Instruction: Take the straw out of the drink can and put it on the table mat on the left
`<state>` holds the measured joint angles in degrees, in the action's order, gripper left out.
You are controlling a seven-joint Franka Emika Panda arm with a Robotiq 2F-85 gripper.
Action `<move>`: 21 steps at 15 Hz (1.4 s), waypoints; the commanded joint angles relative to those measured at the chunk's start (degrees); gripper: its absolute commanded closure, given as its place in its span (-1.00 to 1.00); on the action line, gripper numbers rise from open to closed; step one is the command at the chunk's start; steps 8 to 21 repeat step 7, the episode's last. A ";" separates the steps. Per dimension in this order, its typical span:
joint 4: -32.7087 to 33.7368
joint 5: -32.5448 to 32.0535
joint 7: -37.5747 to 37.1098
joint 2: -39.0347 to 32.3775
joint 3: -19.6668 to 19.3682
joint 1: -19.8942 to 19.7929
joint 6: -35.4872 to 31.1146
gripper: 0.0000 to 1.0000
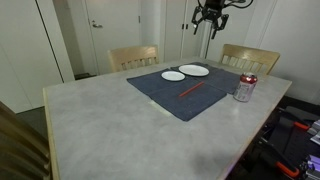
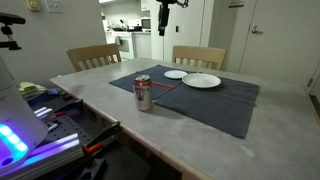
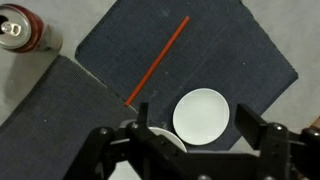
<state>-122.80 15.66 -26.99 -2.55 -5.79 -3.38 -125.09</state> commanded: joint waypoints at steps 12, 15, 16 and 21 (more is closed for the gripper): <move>2.57 -20.32 -9.83 5.72 2.17 0.23 10.34 -1.00; 2.57 -20.32 -9.83 5.72 2.17 0.23 10.34 -1.00; 2.57 -20.32 -9.83 5.72 2.17 0.23 10.34 -1.00; 2.57 -20.32 -9.83 5.72 2.17 0.23 10.34 -1.00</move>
